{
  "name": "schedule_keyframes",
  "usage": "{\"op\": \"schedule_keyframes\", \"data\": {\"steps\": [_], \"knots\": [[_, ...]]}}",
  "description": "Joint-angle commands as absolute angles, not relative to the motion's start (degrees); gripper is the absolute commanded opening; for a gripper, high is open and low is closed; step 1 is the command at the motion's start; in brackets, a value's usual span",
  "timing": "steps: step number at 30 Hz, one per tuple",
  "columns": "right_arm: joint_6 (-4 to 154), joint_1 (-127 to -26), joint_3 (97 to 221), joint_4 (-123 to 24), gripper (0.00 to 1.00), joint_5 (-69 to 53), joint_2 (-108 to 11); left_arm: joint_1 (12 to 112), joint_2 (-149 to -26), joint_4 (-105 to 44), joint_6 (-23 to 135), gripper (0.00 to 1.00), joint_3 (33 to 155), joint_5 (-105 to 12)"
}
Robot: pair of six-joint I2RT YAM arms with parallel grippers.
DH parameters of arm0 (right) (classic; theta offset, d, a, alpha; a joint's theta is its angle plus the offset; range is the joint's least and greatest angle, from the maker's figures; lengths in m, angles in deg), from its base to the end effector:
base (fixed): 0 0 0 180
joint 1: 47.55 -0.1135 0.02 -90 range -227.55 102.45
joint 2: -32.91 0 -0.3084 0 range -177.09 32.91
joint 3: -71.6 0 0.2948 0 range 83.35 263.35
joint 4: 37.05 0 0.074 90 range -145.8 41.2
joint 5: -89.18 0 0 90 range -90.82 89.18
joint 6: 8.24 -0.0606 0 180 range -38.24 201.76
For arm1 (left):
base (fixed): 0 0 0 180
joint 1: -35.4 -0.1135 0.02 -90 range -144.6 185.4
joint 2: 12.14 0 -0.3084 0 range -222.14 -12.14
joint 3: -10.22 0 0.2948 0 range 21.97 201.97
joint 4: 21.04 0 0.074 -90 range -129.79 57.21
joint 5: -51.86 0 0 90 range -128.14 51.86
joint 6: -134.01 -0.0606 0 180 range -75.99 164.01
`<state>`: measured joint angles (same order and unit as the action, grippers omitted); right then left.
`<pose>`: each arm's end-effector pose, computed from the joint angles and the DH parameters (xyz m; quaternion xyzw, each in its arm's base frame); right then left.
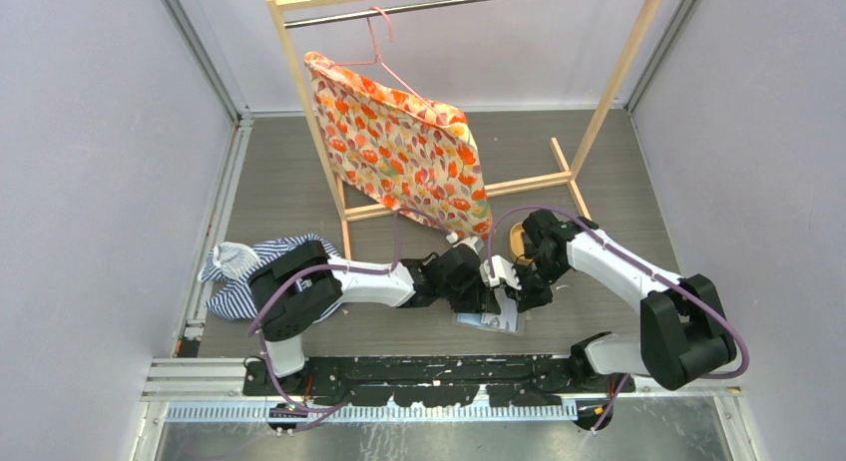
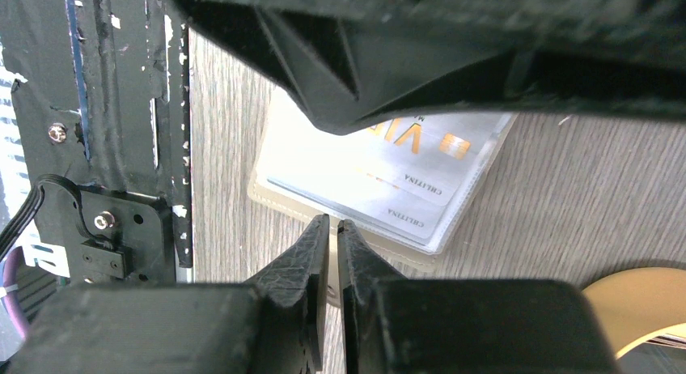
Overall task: Put the credit cards into the card holder
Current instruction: Insert the credit card into the card holder.
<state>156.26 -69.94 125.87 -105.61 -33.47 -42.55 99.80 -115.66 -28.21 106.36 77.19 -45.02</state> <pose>0.1891 0.1133 0.1804 -0.7186 0.6361 0.2516 0.1253 0.1775 -0.3872 0.1451 0.0400 0.9173 -0.3754 0.1265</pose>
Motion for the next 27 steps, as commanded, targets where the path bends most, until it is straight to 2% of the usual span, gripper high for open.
{"op": "schedule_keyframes", "data": {"steps": [1,16,27], "knots": [[156.6,-70.1,126.0,-105.3,0.14,-34.3,-41.5,98.9,-112.4,-25.6,105.4,0.46,75.8,-43.8],[155.8,-70.2,125.9,-104.7,0.14,-33.2,-42.5,98.8,-115.1,-23.6,106.0,0.44,76.5,-47.5],[155.8,-70.3,126.4,-105.1,0.14,-32.5,-42.6,98.8,-119.4,-12.3,110.0,0.41,76.1,-53.0]]}}
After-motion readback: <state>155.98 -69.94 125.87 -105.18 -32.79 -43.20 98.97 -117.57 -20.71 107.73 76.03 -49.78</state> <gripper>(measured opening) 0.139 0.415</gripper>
